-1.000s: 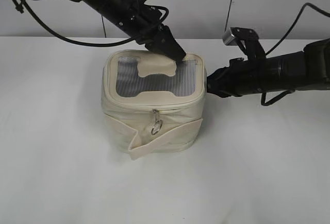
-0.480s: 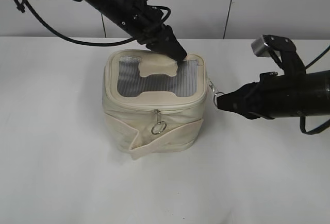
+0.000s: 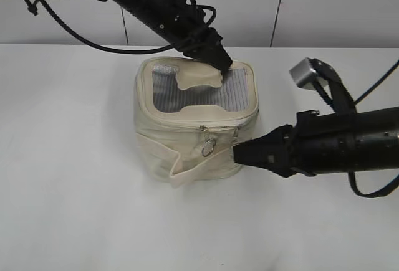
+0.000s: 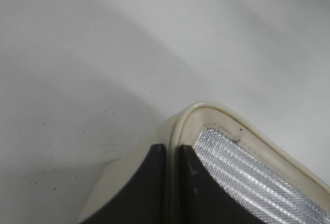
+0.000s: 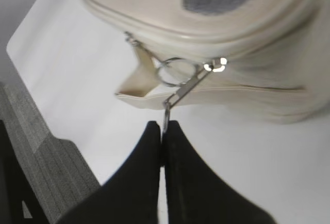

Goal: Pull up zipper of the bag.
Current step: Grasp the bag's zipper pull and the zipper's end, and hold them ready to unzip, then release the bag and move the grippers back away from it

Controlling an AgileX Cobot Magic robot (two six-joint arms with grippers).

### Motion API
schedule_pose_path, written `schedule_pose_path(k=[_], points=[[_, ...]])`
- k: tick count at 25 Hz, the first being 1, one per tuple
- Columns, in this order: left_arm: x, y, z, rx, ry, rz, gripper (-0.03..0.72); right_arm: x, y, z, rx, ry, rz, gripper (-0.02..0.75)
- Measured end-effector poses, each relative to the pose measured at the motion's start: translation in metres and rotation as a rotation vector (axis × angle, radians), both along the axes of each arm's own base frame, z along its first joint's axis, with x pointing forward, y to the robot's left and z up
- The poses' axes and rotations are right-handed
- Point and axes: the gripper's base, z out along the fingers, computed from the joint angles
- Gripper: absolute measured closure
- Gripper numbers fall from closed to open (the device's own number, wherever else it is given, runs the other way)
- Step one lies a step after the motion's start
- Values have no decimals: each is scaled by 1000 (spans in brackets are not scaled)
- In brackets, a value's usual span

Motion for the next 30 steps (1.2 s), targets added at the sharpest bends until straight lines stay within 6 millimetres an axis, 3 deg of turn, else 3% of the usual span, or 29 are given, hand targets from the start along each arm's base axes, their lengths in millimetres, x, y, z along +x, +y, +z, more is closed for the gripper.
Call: schedule_pose_path(k=[7,12,15,18,19,21,26,30], points=[[-5,-8,1,16,-27,-11,641,-1,64,2,-44,-26,67,729],[-5,-8,1,20,-23,-18,641,11,82,-3,-47,6,48,729],[-6,-8,2,17,-18,-18,587,9,83,-4,-45,43,62,649],[-3,-3,9,2,-7,14,433,0,82,-3,-75,83,155,419],[-4,0,14,-1,4,29,406,-3,80,-1,-87,108,151,346],[-4,9,27,7,23,65,385,-7,75,3,-137,137,158,274],[-20,34,84,79,-49,122,405,-20,58,32,-213,190,83,251],[-53,55,123,100,-91,164,409,-38,31,73,-291,122,10,251]])
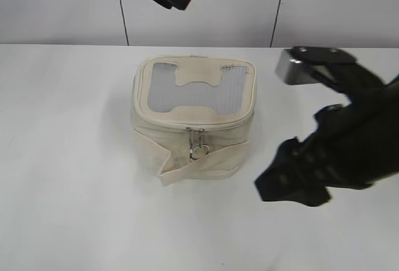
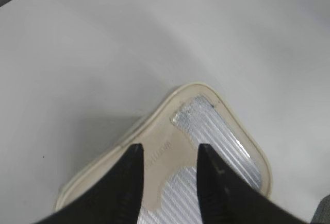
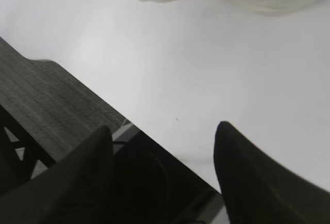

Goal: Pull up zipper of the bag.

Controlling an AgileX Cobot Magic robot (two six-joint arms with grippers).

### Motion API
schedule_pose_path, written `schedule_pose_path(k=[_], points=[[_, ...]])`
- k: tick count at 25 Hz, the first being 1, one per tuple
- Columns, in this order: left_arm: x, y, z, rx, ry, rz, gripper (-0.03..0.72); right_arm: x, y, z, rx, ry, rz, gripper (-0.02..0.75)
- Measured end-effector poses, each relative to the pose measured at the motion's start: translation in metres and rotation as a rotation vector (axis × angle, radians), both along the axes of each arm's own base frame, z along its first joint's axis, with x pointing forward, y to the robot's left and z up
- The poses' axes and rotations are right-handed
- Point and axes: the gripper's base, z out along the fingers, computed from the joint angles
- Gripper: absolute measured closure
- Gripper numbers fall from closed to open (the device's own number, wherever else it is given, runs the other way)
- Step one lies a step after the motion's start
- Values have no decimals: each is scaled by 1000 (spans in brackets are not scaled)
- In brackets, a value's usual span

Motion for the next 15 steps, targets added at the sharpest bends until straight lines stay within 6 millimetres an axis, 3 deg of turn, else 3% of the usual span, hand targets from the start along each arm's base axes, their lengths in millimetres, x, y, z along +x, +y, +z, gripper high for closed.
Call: schedule_pose_path(k=[5,9,13,15], points=[[-73,40,33,-42,-53,116,411,-44,-51,42,-129,-122,-40,251],[-161,91,53,-79,-154,219,416,-95,-97,58,-140,-236,-50,251],[-256,147,51,-81,-291,303,417,-135,-132,59,-125,-334,-64,251],[-294,170,38,-76,-334,340,417,-150,-144,56,-116,-366,-71,251]])
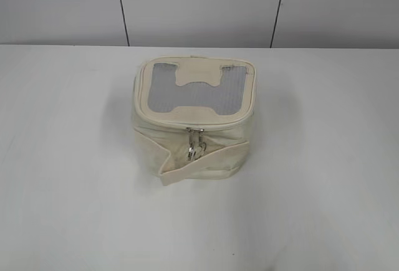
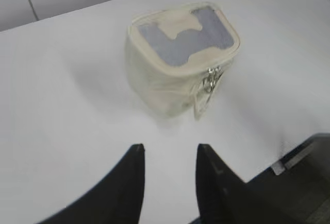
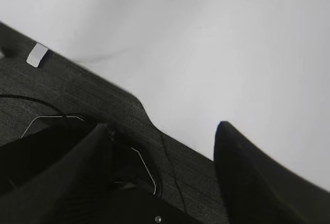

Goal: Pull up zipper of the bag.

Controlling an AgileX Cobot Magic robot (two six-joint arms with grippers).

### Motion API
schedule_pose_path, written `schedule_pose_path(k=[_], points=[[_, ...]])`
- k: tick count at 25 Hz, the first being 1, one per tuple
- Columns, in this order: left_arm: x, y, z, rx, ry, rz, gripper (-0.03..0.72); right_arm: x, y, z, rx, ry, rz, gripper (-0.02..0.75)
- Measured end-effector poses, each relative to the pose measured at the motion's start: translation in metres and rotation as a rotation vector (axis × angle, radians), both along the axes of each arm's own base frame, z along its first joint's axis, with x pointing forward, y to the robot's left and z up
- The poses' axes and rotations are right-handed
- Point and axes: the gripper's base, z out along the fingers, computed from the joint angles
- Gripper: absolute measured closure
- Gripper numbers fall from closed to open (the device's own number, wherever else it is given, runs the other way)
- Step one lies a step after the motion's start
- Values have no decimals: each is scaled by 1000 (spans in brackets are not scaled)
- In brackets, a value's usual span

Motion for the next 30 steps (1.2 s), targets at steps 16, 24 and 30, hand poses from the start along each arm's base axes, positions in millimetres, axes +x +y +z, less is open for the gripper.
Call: schedule_pose_path(k=[16,24,30], points=[[-83,46,-83,-92,-146,82,421,-45,-37,-12,137,-228,-20,251],[-83,46,-83,-93,-146,84,444,-36,-28,-14,206,-300,-6,261],[-83,46,-83,-94,-145,85,445,-36,-28,-13,207,-304,-4,284]])
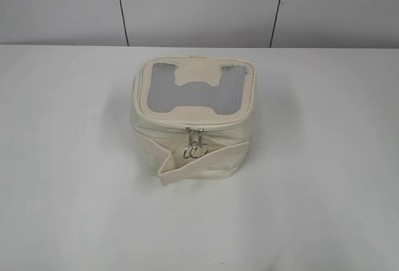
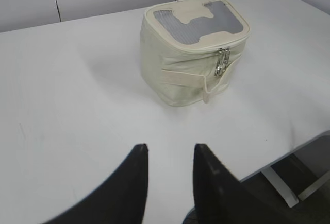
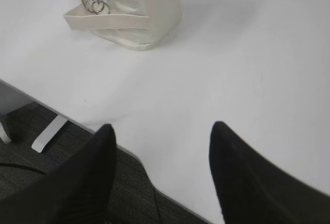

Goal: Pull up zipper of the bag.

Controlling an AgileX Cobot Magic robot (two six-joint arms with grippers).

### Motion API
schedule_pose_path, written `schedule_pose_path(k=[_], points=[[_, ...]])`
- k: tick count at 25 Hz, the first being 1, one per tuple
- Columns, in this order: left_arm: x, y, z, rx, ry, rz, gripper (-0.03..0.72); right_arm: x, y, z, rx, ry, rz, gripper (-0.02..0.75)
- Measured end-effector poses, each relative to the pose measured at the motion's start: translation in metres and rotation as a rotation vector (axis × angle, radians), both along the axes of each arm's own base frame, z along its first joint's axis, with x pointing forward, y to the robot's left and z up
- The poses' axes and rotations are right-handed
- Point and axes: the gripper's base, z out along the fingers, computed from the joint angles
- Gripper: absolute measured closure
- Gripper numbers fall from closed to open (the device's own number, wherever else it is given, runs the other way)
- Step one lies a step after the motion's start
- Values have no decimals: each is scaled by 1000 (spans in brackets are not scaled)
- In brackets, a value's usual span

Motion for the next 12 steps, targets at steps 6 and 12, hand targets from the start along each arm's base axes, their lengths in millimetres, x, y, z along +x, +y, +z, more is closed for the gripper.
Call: schedule_pose_path(k=[6,12], points=[[0,-1,0,0,0,71,446,0,1,0,1,-2,-119,285],[2,-4,0,0,-1,328,447,-1,2,0,-1,-3,-466,285]])
